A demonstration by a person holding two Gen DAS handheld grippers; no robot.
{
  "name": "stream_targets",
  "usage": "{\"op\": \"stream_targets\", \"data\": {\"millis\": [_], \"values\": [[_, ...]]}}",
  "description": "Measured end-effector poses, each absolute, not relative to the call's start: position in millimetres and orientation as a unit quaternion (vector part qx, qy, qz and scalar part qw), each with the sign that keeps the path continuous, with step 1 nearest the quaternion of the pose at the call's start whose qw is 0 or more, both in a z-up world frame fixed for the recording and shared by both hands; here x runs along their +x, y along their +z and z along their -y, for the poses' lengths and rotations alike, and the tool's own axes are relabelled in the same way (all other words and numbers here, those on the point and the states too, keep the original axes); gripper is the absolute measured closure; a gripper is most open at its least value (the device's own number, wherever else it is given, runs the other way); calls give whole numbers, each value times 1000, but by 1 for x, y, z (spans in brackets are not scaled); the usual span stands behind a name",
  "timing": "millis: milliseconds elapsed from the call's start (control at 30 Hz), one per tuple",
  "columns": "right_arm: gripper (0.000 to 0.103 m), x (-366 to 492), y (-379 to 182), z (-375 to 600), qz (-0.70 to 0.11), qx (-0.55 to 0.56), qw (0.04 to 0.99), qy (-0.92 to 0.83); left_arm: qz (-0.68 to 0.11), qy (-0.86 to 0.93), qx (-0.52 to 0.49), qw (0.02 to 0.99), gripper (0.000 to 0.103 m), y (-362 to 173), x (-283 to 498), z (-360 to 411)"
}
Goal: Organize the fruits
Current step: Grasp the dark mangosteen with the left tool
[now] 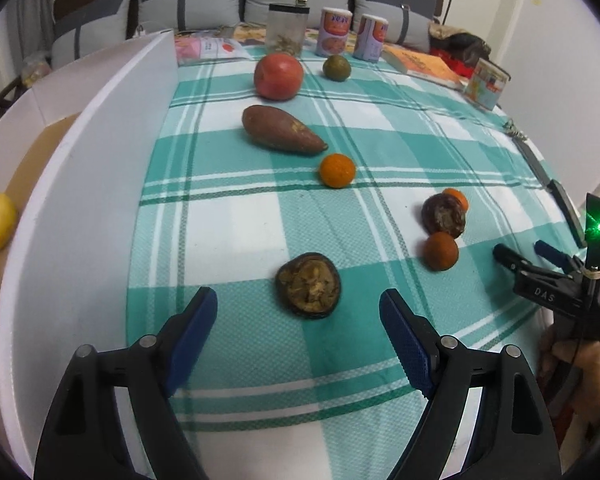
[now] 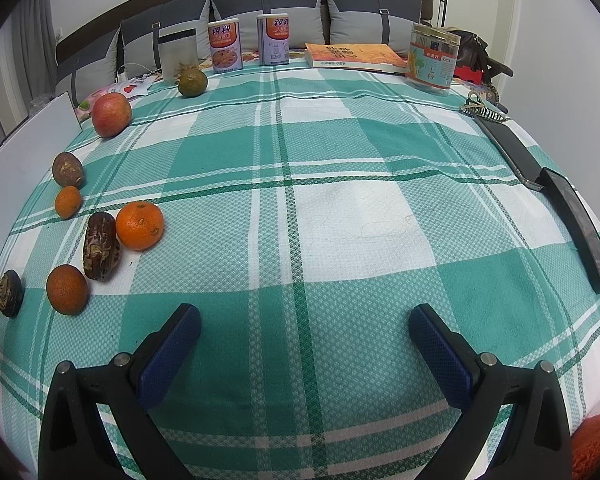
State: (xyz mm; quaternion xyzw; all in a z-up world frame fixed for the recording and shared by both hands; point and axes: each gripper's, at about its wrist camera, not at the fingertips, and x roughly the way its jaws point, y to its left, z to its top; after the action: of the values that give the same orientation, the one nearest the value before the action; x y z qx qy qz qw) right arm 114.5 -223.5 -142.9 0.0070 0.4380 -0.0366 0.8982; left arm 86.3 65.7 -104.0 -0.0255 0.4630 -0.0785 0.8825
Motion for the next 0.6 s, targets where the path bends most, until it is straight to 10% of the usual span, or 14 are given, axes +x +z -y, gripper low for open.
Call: {"op": "stream_targets", "data": {"millis": [300,433,600], "values": [[0,115,-143,224,-438,7,898,-36,-471,-84,30,878,23,-123,98,-37],[0,114,-142,224,-439,9,898,-30,-479,-70,28,875,59,-133,103,-41],[0,116,-122,217,-437,14,899,-5,-473,-67,-3,878,60,-131,97,-56]]}}
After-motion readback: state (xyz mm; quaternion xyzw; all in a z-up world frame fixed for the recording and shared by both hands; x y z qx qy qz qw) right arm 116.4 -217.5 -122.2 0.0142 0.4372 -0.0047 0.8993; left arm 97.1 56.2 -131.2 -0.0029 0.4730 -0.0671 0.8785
